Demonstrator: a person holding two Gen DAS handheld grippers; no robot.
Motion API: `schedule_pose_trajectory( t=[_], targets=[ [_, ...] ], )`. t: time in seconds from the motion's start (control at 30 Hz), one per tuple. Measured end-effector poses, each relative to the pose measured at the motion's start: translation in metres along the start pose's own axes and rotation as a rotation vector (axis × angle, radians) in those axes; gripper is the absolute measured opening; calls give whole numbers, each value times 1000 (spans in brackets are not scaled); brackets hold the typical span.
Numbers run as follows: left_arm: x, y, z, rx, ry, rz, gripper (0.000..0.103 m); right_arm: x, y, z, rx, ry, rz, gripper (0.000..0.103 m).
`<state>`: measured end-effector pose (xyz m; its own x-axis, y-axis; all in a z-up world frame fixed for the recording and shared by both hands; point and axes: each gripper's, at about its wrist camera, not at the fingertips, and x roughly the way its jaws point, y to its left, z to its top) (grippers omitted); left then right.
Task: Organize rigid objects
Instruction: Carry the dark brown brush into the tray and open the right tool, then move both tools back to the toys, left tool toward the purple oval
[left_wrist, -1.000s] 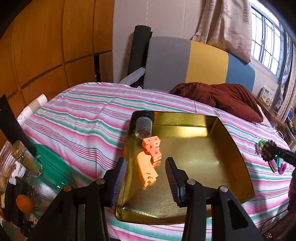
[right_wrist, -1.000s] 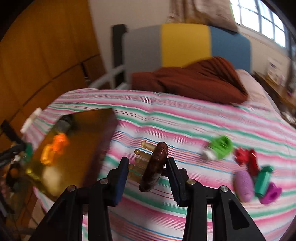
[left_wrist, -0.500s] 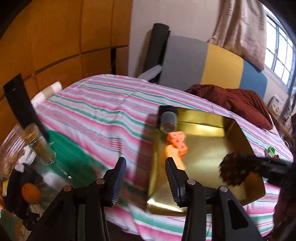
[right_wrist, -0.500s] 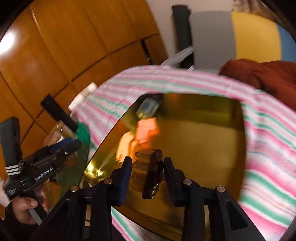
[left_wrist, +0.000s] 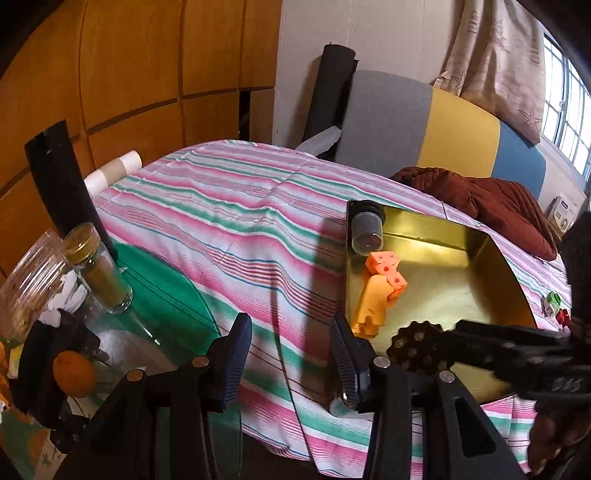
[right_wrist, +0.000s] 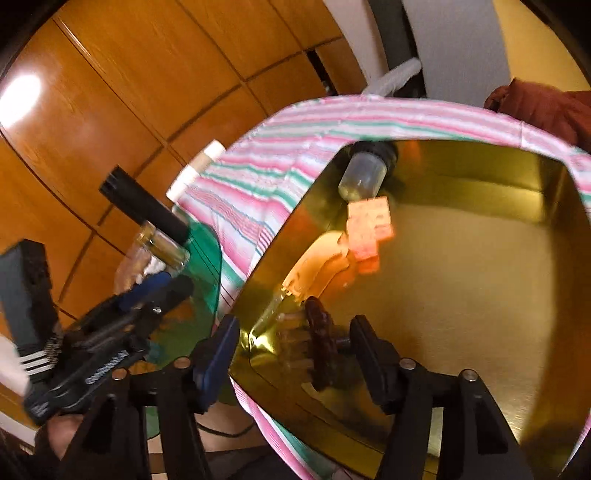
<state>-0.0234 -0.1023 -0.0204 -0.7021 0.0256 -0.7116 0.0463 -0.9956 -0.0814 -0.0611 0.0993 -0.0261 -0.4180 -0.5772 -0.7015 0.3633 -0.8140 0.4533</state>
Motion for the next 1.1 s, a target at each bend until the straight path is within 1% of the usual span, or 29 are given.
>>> schedule_pose_trajectory(
  t=[0.13,0.33,0.5,0.57,0.67,0.73,0.87,0.97,1.1],
  targets=[
    [-5,-9,2,17,-6,-17,44,-26,-8,-1,13,-50,-36,65],
    [-12,-35,7,72,-16,-47,44,-66,-26,-9,-14,-121,-165,65],
    [-16,-59,8,117,-23,-84,44,-105,-47,-14,-49,-183,-301,65],
    [-16,-68,9,138,-18,-99,44,-120,-58,-16,-60,-199,-363,67],
    [-17,-83,10,179,-19,-114,44,-142,-78,-21,-58,-217,-437,67],
    [-17,-94,10,200,-14,-129,44,-159,-95,-25,-39,-227,-495,67],
    [-19,-120,11,255,-18,-157,44,-204,-140,-35,47,-264,-610,67],
    [-21,-138,11,291,-23,-179,44,-243,-174,-42,129,-321,-696,68],
    [-22,-164,9,332,-15,-212,44,-289,-219,-54,243,-403,-835,70]
  ],
)
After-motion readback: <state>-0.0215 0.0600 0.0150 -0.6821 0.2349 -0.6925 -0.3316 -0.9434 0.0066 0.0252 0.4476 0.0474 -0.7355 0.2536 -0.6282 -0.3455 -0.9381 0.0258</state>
